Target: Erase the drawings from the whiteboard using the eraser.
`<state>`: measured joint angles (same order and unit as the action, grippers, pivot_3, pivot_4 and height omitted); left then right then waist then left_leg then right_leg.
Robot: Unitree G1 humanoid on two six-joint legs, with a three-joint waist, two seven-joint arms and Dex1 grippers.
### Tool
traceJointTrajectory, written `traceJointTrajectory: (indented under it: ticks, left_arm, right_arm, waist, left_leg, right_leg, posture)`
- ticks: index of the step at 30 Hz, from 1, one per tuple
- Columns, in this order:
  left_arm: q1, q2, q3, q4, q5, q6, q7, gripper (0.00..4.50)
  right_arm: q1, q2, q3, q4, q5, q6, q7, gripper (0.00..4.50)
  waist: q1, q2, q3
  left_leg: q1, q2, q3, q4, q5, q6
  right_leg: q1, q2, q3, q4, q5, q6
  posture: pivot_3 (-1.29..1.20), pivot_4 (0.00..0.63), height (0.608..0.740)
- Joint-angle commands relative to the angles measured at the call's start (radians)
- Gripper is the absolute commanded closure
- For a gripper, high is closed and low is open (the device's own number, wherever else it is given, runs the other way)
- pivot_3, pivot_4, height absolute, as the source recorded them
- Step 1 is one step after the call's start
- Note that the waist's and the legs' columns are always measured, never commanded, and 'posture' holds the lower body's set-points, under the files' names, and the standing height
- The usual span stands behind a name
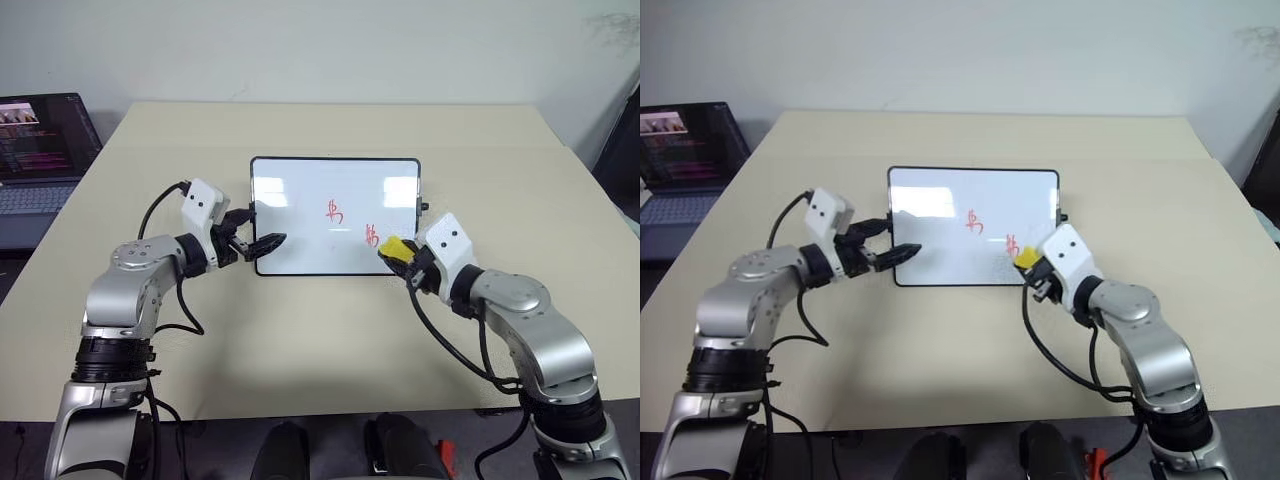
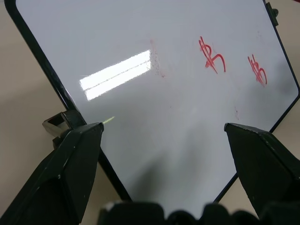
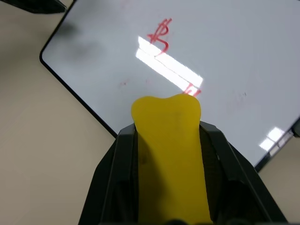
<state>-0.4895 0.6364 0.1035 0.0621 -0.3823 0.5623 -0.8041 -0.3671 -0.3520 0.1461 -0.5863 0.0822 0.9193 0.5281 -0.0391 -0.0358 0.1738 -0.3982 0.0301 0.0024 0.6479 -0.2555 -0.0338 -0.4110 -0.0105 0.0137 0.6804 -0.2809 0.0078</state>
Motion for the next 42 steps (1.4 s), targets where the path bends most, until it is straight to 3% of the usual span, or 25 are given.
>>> traceJointTrajectory:
  ticks: [1,9,13,20,25,32,42]
  left_arm:
    - [0.013,-0.010,0.046,-0.021,-0.033,-0.010,0.005,0.00]
    - [0.038,-0.013,0.050,-0.039,-0.041,-0.007,0.019,0.00]
    - [0.037,-0.005,0.013,-0.047,-0.020,-0.023,0.003,0.00]
    - [0.018,-0.013,-0.038,-0.043,0.007,-0.052,-0.014,0.00]
    - [0.016,-0.018,-0.042,-0.051,0.006,-0.052,-0.017,0.00]
    - [0.013,-0.016,-0.039,-0.048,0.005,-0.052,-0.022,0.00]
    - [0.004,-0.020,-0.050,-0.032,0.011,-0.061,-0.032,0.00]
  right_arm:
    - [-0.043,0.042,0.015,-0.001,0.008,-0.053,-0.046,3.17]
    - [-0.165,0.067,0.087,0.132,-0.065,-0.114,-0.120,3.17]
    - [-0.306,0.016,0.203,0.299,-0.180,-0.213,-0.117,3.17]
    - [-0.525,0.068,0.282,0.665,-0.271,-0.405,-0.106,3.17]
    - [-0.515,0.061,0.337,0.756,-0.333,-0.473,-0.069,3.17]
    - [-0.436,-0.002,0.398,0.727,-0.409,-0.482,0.029,3.17]
    - [-0.571,0.081,0.286,0.849,-0.435,-0.553,-0.123,3.17]
  waist:
    - [0.002,0.000,0.000]
    - [0.008,0.000,0.000]
    - [0.008,0.000,0.000]
    - [0.006,0.000,0.000]
    - [0.008,0.000,0.000]
    - [0.008,-0.001,0.000]
    - [0.007,0.000,0.000]
  left_leg:
    - [0.000,0.000,0.000,0.000,0.000,0.000]
    - [-0.001,-0.001,0.000,0.000,0.000,0.000]
    - [0.000,-0.001,0.000,0.001,0.000,0.000]
    - [-0.001,0.000,0.001,0.000,0.000,0.000]
    - [-0.002,-0.002,0.001,0.000,0.000,0.000]
    - [0.000,-0.002,0.000,0.001,0.000,0.000]
    - [0.001,-0.001,0.000,0.003,0.001,0.000]
  right_leg:
    - [0.000,0.000,0.000,0.000,0.000,0.000]
    - [0.000,-0.001,0.000,0.000,0.000,0.000]
    - [0.000,-0.002,0.000,0.000,0.000,0.000]
    - [-0.001,-0.001,0.000,0.000,0.000,-0.001]
    - [-0.001,-0.004,0.000,-0.001,0.000,-0.001]
    - [0.001,-0.004,-0.001,0.001,0.000,-0.001]
    - [0.002,-0.003,-0.001,0.002,0.003,-0.002]
  posture:
    - [0.00,0.150,0.740]
    - [0.00,0.150,0.740]
    - [0.00,0.150,0.740]
    - [0.00,0.150,0.740]
    - [0.00,0.150,0.740]
    - [0.00,0.150,0.740]
    - [0.00,0.150,0.740]
